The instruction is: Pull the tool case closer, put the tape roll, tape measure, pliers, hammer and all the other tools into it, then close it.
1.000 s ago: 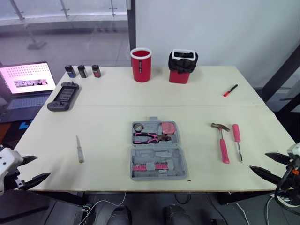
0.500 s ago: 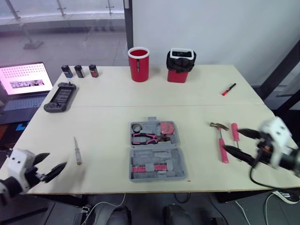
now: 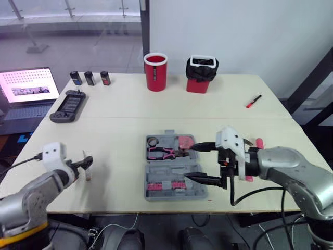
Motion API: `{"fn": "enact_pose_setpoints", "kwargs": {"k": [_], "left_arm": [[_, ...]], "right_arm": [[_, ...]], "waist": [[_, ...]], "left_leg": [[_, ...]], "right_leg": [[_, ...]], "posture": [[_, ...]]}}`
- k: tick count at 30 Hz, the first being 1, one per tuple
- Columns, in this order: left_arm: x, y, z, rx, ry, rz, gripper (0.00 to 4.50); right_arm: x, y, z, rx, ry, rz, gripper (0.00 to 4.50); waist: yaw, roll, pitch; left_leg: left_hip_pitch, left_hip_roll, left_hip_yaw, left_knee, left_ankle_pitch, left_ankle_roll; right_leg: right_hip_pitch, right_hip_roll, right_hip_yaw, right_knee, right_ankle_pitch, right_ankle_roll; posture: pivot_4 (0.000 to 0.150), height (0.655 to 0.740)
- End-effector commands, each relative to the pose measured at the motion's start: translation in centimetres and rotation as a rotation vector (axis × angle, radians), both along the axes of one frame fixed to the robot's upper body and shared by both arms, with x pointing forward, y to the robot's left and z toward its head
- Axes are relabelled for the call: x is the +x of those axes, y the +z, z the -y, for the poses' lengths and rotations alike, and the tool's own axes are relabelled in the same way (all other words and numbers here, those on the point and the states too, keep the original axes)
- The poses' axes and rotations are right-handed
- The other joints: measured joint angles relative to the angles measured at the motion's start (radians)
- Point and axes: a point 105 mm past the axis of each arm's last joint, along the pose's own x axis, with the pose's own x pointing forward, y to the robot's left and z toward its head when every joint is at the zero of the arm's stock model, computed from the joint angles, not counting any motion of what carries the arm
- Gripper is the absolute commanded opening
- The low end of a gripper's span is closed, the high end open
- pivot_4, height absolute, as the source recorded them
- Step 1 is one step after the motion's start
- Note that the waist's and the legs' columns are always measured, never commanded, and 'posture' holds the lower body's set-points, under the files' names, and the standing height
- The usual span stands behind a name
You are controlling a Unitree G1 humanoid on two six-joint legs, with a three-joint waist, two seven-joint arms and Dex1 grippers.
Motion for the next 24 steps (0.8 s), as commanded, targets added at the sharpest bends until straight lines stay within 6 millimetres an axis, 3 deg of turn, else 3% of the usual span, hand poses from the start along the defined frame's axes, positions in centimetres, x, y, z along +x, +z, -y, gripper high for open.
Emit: {"fn": "enact_pose_setpoints", "kwargs": {"k": [1,8,14,23,24], "left_arm": [[0.3,-0.6,-0.3,0.072,0.017,-0.078,4.45],[0.7,-3.1,0.2,0.113,0.009,-0.201,4.45],[2.1,-3.3,-0.2,0.09,0.044,-0.192,4.45],[2.2,-4.5,0.3,0.07,0.043,-0.227,4.45],[2.2,-4.6,0.4,0.067,0.042,-0.228,4.21]], "right_arm": [[-0.2,0.9,-0.7,0.027,0.04,0.041,4.5],[0.4,0.9,-0.7,0.027,0.018,0.059,4.5],[0.6,0.7,-0.2,0.035,-0.026,0.057,4.5],[0.8,0.8,0.0,0.032,-0.047,0.063,4.5],[0.8,0.8,0.0,0.032,-0.048,0.064,4.5]], "waist": [[-0.003,0.0,0.0],[0.001,0.001,0.0],[0.004,0.001,-0.001],[0.005,0.004,-0.002],[0.005,0.005,-0.003]], "left_leg": [[0.0,0.0,0.0,0.0,0.0,0.0],[0.0,0.0,0.0,-0.001,0.0,0.0],[0.001,0.0,-0.001,0.0,0.0,0.0],[0.001,0.0,0.0,0.0,0.0,0.0],[0.002,0.0,0.0,0.0,0.0,0.0]], "right_leg": [[0.0,0.0,0.0,0.0,0.0,0.0],[0.0,0.0,0.0,0.0,0.0,0.0],[0.0,0.0,0.0,0.0,0.0,-0.004],[0.0,0.0,0.0,0.0,0.001,-0.002],[0.001,0.0,0.0,0.0,0.001,-0.002]], "posture": [[0.15,0.7387],[0.15,0.7387],[0.15,0.7387],[0.15,0.7387],[0.15,0.7387]]}}
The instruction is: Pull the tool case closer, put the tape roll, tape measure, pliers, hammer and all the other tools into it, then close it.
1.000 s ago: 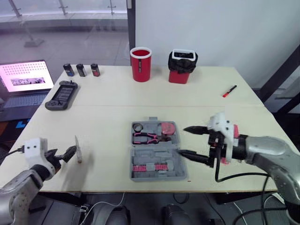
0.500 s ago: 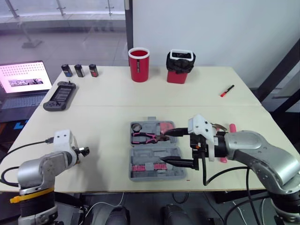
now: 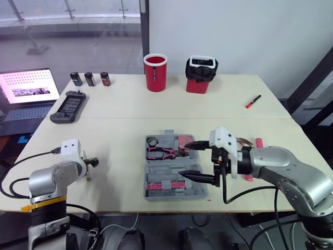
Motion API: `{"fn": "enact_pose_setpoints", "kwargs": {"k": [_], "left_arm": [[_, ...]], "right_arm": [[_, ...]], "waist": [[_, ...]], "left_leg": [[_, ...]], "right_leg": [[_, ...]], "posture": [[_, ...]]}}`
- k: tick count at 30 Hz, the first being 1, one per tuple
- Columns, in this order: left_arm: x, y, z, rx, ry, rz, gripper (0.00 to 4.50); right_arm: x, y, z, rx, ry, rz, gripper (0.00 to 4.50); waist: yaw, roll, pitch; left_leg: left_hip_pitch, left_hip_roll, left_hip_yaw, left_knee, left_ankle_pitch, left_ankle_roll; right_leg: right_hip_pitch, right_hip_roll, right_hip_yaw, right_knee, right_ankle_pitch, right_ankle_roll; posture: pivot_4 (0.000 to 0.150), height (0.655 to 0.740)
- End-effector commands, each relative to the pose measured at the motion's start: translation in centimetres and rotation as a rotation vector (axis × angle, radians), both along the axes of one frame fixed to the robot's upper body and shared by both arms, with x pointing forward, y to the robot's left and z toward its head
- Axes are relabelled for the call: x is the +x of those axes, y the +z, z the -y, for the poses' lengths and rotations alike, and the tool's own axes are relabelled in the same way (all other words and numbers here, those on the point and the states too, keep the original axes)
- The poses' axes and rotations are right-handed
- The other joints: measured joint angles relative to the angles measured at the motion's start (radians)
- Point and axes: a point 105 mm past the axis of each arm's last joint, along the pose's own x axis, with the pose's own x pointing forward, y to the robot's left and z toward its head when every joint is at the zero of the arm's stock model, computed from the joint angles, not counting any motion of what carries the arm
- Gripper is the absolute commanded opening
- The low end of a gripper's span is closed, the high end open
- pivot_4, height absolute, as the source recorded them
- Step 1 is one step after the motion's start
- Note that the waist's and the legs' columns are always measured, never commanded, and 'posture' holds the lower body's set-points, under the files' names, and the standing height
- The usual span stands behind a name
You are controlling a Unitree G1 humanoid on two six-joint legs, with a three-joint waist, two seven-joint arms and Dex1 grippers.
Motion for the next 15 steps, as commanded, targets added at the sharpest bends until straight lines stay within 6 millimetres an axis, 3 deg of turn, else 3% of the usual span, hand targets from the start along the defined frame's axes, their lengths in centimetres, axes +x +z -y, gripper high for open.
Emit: {"fn": "enact_pose_setpoints", "kwargs": {"k": [1,2,9,15], "left_arm": [[-0.4,-1.4,0.3,-0.025,0.008,-0.051,3.91],[-0.4,-1.5,0.4,-0.029,0.008,-0.052,3.64],[-0.7,-1.7,0.7,-0.055,0.017,-0.056,0.15],[-0.1,-0.7,1.0,-0.051,0.007,-0.014,0.06]], "right_arm": [[0.0,1.1,0.2,0.015,-0.005,0.048,4.5],[0.0,1.1,0.3,0.015,-0.007,0.05,4.5],[0.2,1.3,0.4,0.012,-0.015,0.056,4.5],[0.5,1.2,0.5,0.01,-0.026,0.056,4.5]], "waist": [[0.001,0.001,-0.001],[0.001,0.001,-0.001],[0.017,0.002,-0.001],[0.022,0.002,-0.001]], "left_leg": [[0.0,0.0,0.0,0.0,0.0,0.0],[0.0,0.0,0.0,0.0,0.0,0.0],[0.0,0.0,0.001,0.0,0.0,0.0],[0.0,0.0,0.001,0.001,0.0,0.0]], "right_leg": [[0.0,0.0,0.0,0.0,0.0,0.0],[0.0,0.0,0.0,0.0,0.0,0.0],[0.0,0.0,0.0,0.0,0.0,0.0],[0.001,0.0,0.0,-0.001,0.0,0.0]], "posture": [[0.15,0.7387],[0.15,0.7387],[0.15,0.7387],[0.15,0.7387]]}}
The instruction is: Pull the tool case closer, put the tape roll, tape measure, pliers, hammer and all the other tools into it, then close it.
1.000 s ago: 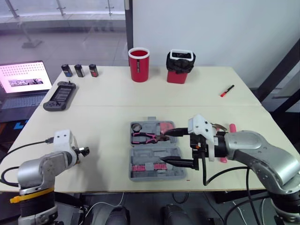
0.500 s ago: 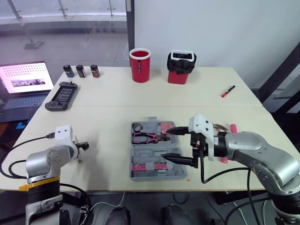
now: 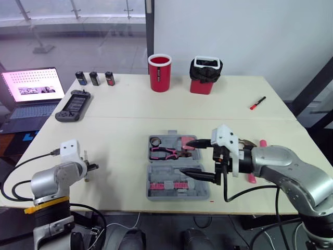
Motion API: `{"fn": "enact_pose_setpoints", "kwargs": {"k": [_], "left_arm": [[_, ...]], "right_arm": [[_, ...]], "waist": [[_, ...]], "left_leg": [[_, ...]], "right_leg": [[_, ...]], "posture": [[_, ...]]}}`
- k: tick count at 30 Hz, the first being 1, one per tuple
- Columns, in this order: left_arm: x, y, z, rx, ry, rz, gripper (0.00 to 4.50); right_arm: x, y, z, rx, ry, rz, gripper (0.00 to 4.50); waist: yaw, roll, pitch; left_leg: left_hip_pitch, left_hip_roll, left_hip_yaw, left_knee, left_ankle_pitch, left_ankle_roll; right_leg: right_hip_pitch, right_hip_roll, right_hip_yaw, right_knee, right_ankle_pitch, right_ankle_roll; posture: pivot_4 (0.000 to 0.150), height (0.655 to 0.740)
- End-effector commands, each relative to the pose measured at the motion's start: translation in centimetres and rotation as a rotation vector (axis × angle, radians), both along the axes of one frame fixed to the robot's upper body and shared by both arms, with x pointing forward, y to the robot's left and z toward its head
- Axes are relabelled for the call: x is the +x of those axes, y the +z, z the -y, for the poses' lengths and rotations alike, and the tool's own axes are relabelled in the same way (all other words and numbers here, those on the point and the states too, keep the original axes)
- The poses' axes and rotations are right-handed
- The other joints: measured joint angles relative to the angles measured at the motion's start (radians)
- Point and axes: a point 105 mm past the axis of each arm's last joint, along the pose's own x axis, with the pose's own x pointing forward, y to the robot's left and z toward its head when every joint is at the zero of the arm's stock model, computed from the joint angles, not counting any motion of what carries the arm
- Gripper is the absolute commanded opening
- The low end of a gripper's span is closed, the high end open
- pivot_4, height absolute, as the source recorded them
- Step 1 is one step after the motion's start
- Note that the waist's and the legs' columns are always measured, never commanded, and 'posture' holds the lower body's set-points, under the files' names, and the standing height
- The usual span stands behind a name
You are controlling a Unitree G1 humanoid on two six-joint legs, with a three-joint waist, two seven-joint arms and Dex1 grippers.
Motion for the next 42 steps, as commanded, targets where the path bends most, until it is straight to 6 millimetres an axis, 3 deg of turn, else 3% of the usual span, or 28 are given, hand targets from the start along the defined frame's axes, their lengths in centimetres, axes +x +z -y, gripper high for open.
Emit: {"fn": "enact_pose_setpoints", "kwargs": {"k": [1,5,10,14,18,22,26,31,42], "left_arm": [[0.2,-0.2,0.6,0.002,-0.027,-0.006,0.06],[1.9,4.0,0.6,0.165,-0.206,0.103,0.06],[2.7,7.8,2.8,0.309,-0.594,0.152,0.06],[2.6,10.3,7.0,0.405,-1.069,0.136,0.06],[1.4,11.5,12.1,0.276,-1.468,0.147,0.06],[0.6,10.8,14.5,0.19,-1.664,-0.001,0.06],[1.2,10.3,16.0,0.2,-1.735,-0.084,0.06],[2.1,8.8,20.2,0.308,-1.855,-0.192,0.06],[2.9,5.4,24.1,0.468,-1.952,-0.13,0.06]], "right_arm": [[0.2,1.0,0.1,0.007,-0.006,0.052,4.5],[0.3,0.9,0.2,0.01,-0.031,0.051,4.5],[0.6,0.7,0.6,0.01,-0.074,0.05,4.5],[0.6,0.0,1.1,-0.002,-0.112,0.05,4.5],[1.0,-0.2,1.4,0.002,-0.157,0.062,4.5],[1.0,-0.4,1.5,0.009,-0.182,0.067,4.5],[0.6,-0.7,1.6,0.001,-0.189,0.061,4.5],[0.1,-1.2,2.6,-0.041,-0.189,0.045,4.5],[0.2,-1.2,3.3,-0.048,-0.235,0.059,4.5]], "waist": [[0.0,0.0,0.0],[-0.001,-0.002,0.001],[-0.004,-0.003,0.002],[0.003,-0.002,0.003],[0.002,-0.002,0.003],[-0.004,-0.002,0.004],[-0.004,-0.001,0.004],[0.003,-0.001,0.004],[-0.001,0.0,0.004]], "left_leg": [[0.0,0.0,0.0,0.0,0.0,0.0],[-0.001,0.0,-0.001,0.0,0.0,0.0],[-0.003,0.0,0.001,-0.002,0.0,0.0],[-0.005,0.0,0.001,-0.003,0.0,0.0],[-0.01,0.0,0.003,-0.002,0.0,0.0],[-0.017,0.0,0.002,0.001,0.0,0.0],[-0.017,0.001,0.001,0.001,0.0,0.001],[-0.018,0.0,-0.001,0.004,0.0,0.001],[-0.017,0.001,-0.002,0.004,0.0,0.001]], "right_leg": [[0.0,0.0,0.0,0.0,0.0,0.0],[-0.001,0.0,0.0,0.0,0.0,0.0],[-0.004,0.0,0.0,-0.001,-0.001,-0.003],[-0.008,0.0,0.001,-0.002,-0.002,-0.003],[-0.01,-0.001,0.001,-0.003,-0.002,-0.003],[-0.015,0.001,0.001,-0.002,-0.001,-0.001],[-0.016,0.002,0.001,0.0,0.0,0.002],[-0.015,0.003,0.001,0.001,-0.001,0.002],[-0.017,0.005,0.003,0.007,-0.001,0.004]], "posture": [[0.15,0.7387],[0.15,0.7387],[0.15,0.7387],[0.15,0.7387],[0.15,0.7387],[0.15,0.7387],[0.15,0.7387],[0.15,0.7387],[0.15,0.7387]]}}
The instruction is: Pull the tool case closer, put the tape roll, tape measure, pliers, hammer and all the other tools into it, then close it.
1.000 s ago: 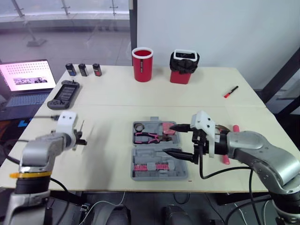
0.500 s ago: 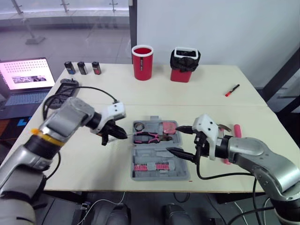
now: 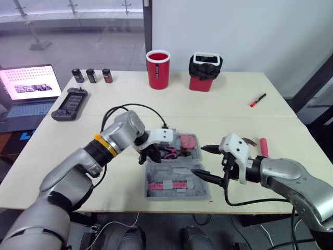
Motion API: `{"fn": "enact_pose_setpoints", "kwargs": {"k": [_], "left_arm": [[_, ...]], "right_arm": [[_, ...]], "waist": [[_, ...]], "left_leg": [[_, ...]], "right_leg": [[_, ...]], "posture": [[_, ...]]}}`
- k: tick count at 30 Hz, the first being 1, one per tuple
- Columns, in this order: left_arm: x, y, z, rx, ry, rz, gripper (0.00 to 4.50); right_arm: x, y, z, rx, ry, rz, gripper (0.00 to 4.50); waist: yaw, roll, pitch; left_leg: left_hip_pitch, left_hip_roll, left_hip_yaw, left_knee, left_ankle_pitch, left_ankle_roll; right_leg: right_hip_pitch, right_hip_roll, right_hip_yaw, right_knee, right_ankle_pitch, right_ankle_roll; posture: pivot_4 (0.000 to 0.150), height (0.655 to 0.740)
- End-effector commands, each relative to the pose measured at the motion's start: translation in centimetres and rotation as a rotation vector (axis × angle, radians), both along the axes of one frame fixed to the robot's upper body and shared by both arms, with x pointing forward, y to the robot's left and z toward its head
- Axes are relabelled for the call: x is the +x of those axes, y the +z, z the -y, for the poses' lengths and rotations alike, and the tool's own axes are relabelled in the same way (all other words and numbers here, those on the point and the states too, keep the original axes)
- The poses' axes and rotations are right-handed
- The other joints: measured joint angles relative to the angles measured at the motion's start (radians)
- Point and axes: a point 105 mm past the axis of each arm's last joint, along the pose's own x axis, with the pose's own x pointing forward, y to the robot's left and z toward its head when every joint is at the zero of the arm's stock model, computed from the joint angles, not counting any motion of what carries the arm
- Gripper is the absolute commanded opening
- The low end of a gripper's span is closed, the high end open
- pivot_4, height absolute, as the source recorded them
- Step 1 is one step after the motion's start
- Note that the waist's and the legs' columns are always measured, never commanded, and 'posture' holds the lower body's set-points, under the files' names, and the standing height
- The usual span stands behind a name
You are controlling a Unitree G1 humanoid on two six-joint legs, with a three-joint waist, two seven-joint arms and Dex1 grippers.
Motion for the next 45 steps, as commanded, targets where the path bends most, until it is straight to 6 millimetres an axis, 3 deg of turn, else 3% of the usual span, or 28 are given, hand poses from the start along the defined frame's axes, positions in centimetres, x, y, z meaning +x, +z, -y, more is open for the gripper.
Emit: {"fn": "enact_pose_setpoints", "kwargs": {"k": [1,6,15,37,44,45], "left_arm": [[0.2,0.0,1.3,-0.025,-0.023,0.049,0.06],[-0.7,-0.4,2.9,-0.049,-0.052,0.038,0.06],[-0.8,-1.4,3.6,-0.043,-0.034,0.061,0.06],[-0.2,-1.6,3.5,-0.025,-0.02,0.115,0.06],[-0.1,-0.2,3.8,-0.058,-0.046,0.16,3.23],[-0.2,0.0,3.9,-0.066,-0.05,0.163,3.23]], "right_arm": [[-0.2,1.3,0.1,0.004,-0.009,0.065,4.5],[-0.4,1.1,0.2,0.001,-0.026,0.059,4.5],[-0.5,1.2,0.2,0.007,-0.033,0.057,4.5],[-0.6,1.1,0.1,0.009,-0.033,0.051,4.5],[-0.6,1.2,0.0,0.019,-0.03,0.051,4.5],[-0.6,1.2,0.0,0.02,-0.03,0.051,4.5]], "waist": [[0.001,0.0,0.0],[0.001,0.0,0.0],[-0.001,0.0,0.0],[0.0,0.0,0.0],[0.001,0.0,0.0],[0.001,0.0,0.0]], "left_leg": [[0.0,0.0,0.0,0.001,0.0,0.0],[0.0,-0.001,0.0,0.001,0.0,0.0],[0.001,-0.001,0.0,0.002,0.0,0.0],[0.001,-0.001,0.0,0.005,0.0,0.0],[0.001,-0.001,0.0,0.007,0.0,0.0],[0.001,-0.001,0.0,0.008,0.0,0.0]], "right_leg": [[0.0,0.0,0.0,0.0,0.0,0.0],[0.0,-0.001,0.0,0.001,0.0,0.0],[0.0,0.0,0.0,0.004,0.0,0.0],[0.002,0.0,0.0,0.005,0.0,0.0],[0.003,0.0,0.0,0.005,0.0,0.0],[0.003,0.0,0.0,0.005,0.0,0.0]], "posture": [[0.15,0.7387],[0.15,0.7387],[0.15,0.7387],[0.15,0.7387],[0.15,0.7387],[0.15,0.7387]]}}
